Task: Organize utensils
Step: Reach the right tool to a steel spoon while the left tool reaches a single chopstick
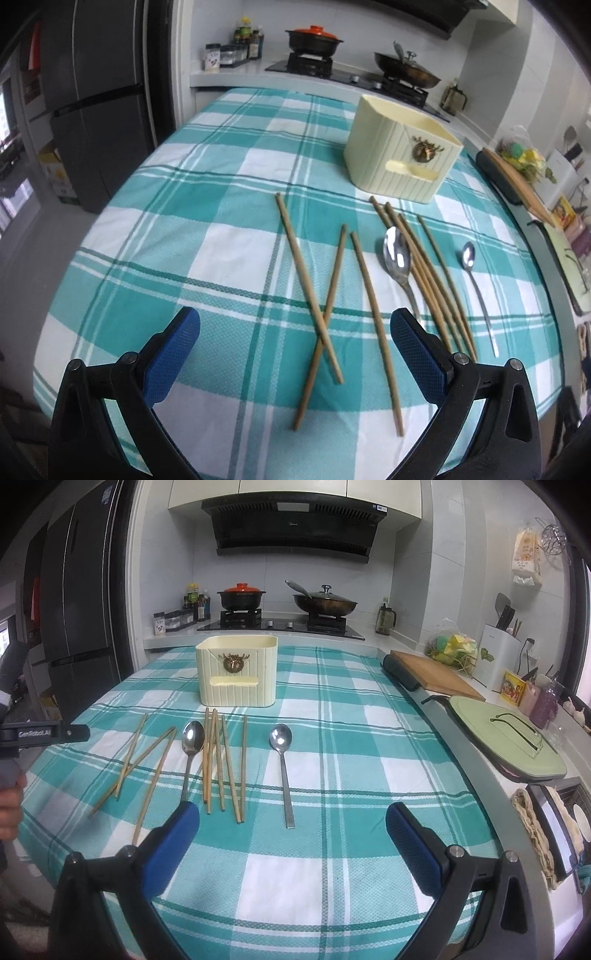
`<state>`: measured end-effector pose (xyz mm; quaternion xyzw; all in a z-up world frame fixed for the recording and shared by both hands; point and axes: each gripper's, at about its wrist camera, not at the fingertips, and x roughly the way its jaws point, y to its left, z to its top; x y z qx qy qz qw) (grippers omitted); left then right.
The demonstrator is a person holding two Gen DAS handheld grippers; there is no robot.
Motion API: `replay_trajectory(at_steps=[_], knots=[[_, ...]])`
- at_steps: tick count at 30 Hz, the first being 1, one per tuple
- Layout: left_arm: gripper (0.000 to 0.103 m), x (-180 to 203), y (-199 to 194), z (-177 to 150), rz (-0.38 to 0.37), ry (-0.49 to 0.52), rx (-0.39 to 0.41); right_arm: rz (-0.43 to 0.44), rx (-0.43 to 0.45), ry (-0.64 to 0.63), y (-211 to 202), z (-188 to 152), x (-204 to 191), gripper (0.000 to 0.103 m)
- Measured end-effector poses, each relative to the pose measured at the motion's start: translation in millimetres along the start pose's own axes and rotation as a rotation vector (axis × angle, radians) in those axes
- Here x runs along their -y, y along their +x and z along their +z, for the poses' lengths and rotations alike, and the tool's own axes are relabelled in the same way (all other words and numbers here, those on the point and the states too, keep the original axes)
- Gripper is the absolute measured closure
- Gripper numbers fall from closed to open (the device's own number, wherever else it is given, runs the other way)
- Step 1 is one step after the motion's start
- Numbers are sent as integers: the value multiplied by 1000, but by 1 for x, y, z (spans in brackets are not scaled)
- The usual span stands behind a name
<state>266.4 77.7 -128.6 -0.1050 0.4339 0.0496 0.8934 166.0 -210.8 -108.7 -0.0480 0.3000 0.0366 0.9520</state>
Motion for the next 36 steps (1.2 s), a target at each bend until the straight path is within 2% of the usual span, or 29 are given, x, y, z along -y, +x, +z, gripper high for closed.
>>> replay_trajectory(at_steps=[4, 8, 16, 20, 24, 31, 36], knots=[[0, 3, 39, 12, 57, 29, -29, 32, -39, 8, 13, 0, -2, 0], [1, 2, 72, 18, 124, 55, -58, 20, -62, 6, 19, 1, 2, 0], [1, -5, 94, 8, 170, 83, -111, 8, -100, 5, 26, 1, 8, 0], [1, -18, 92, 1, 170, 80, -116, -2, -100, -25, 32, 10, 13, 0], [1, -32, 87, -2, 158, 69, -128, 28, -130, 22, 48, 18, 28, 0], [1, -39, 85, -1, 161, 124, -143, 94, -245, 49, 104, 18, 40, 1], [1, -44, 87, 4, 116, 129, -185, 128, -290, 15, 138, 20, 38, 1]])
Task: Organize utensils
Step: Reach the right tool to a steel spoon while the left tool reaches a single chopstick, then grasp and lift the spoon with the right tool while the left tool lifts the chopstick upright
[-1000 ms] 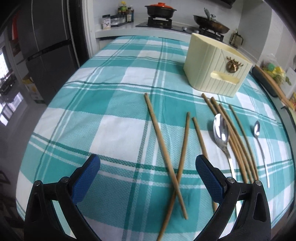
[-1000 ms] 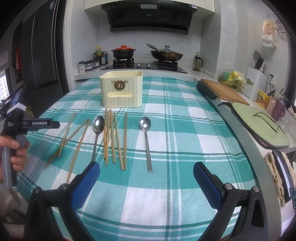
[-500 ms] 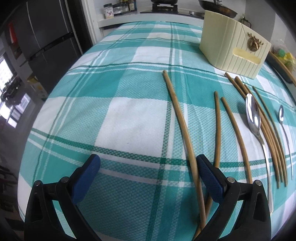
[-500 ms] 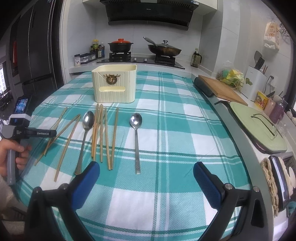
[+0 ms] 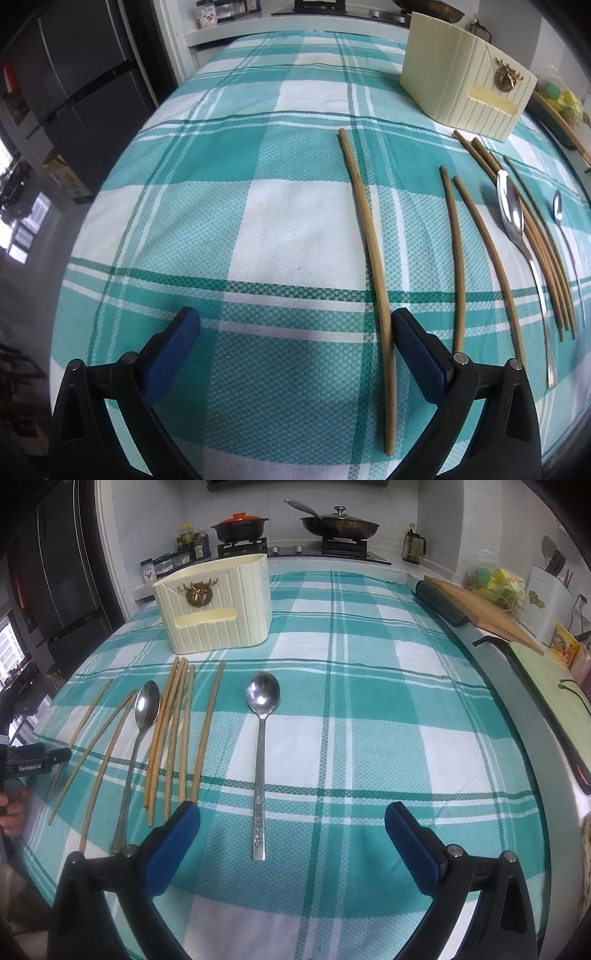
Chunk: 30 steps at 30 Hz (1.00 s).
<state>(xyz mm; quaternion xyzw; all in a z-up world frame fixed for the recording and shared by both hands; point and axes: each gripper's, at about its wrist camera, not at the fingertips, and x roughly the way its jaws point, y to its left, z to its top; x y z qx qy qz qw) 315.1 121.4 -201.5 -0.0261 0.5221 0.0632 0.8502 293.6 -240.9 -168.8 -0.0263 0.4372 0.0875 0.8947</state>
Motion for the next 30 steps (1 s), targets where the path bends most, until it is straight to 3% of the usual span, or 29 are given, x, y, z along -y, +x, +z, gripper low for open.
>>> replay_trajectory(at_steps=[4, 9, 13, 21, 27, 30], knots=[[1, 0, -1, 12, -62, 15, -24, 17, -28, -37, 25, 9, -6, 3], [1, 6, 1, 36, -83, 41, -26, 25, -46, -58, 48, 21, -10, 5], [15, 13, 18, 55, -78, 58, -53, 43, -62, -39, 69, 33, -6, 10], [20, 11, 38, 83, -82, 40, -85, 79, -50, -75, 100, 64, -23, 12], [45, 13, 40, 96, -128, 16, -120, 50, -27, -71, 116, 81, -26, 14], [74, 23, 39, 96, -110, 41, -109, 30, -17, -86, 118, 80, -29, 16]])
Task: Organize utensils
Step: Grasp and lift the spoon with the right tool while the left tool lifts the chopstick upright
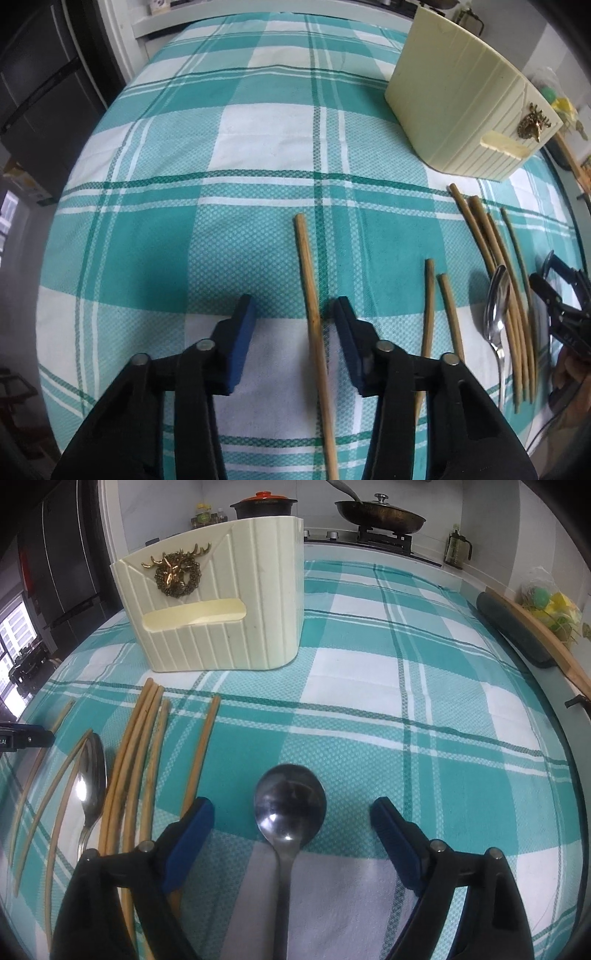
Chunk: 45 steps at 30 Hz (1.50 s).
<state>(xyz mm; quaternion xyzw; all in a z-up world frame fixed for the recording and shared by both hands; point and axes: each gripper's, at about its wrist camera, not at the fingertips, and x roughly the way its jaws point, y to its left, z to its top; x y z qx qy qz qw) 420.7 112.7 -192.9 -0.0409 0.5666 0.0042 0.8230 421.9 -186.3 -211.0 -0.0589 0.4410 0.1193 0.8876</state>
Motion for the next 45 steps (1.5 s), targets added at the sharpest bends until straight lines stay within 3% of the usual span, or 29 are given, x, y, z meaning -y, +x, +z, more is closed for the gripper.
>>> replay_trajectory(at_steps=[1, 2, 4, 5, 12, 19, 27, 34, 45], knots=[[91, 2, 0, 0, 7, 8, 6, -11, 8, -9, 0, 0, -2, 23], [96, 3, 0, -1, 2, 10, 11, -8, 16, -6, 0, 1, -2, 29], [98, 1, 0, -1, -15, -8, 18, -16, 34, 1, -3, 4, -1, 65], [98, -1, -1, -2, -24, -19, 22, -14, 36, 8, -3, 6, 0, 67], [98, -11, -41, -16, -84, -64, 127, 33, 64, 58, -19, 4, 6, 67], [98, -1, -118, -30, -154, -31, 283, 86, 163, 41, -79, 6, 1, 67], [98, 14, -177, -29, -210, 8, 421, 113, 277, 15, -141, 13, -7, 67], [98, 21, -189, -29, -230, 21, 465, 129, 340, 11, -169, 20, -10, 67], [98, 24, -194, -28, -251, 20, 504, 132, 364, 3, -180, 18, -13, 67]])
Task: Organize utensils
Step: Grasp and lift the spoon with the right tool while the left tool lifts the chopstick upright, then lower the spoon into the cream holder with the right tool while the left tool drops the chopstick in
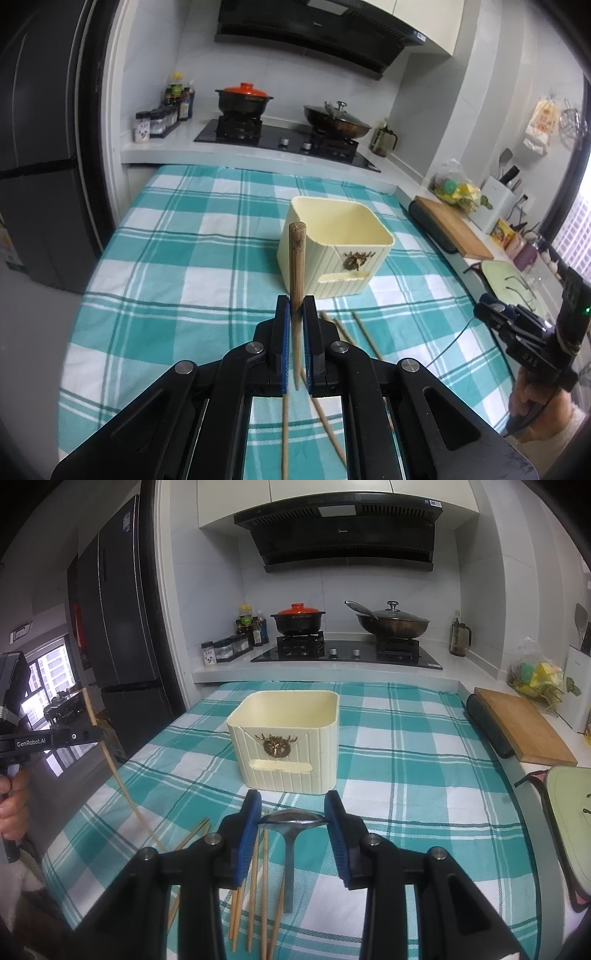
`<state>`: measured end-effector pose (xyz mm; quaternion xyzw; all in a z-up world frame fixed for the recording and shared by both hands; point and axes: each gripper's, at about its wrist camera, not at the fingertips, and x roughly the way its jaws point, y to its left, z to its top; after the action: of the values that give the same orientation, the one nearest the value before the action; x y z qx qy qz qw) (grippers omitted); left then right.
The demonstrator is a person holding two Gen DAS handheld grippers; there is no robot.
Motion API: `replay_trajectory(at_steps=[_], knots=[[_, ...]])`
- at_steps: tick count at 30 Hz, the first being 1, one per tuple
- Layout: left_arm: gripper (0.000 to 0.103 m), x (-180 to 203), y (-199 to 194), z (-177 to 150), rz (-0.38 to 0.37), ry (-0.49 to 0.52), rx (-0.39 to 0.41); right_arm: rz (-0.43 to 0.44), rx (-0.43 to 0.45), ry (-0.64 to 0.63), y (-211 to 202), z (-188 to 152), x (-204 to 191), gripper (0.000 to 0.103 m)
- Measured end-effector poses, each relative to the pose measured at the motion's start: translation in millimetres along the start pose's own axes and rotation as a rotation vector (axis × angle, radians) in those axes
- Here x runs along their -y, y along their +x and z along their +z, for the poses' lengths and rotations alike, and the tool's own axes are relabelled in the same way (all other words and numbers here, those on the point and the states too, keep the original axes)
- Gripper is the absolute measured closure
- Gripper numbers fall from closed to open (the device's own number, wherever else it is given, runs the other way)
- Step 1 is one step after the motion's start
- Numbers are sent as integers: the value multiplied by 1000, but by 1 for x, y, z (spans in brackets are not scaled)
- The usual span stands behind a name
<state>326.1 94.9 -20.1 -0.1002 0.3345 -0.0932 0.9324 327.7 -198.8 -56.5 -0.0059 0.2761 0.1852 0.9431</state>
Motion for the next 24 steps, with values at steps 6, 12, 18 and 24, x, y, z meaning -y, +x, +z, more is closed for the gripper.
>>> replay_trajectory(at_steps=[6, 12, 18, 24], knots=[[98, 16, -8, 34, -34, 19, 41, 3, 7, 16, 1, 20, 6, 67], [98, 41, -10, 104, -52, 65, 132, 18, 68, 2, 6, 88, 7, 67], [98, 57, 33, 159, -34, 53, 181, 12, 156, -7, 32, 163, 5, 67], [98, 52, 113, 159, 8, 19, 67, -18, 127, 17, 97, 180, 11, 67]])
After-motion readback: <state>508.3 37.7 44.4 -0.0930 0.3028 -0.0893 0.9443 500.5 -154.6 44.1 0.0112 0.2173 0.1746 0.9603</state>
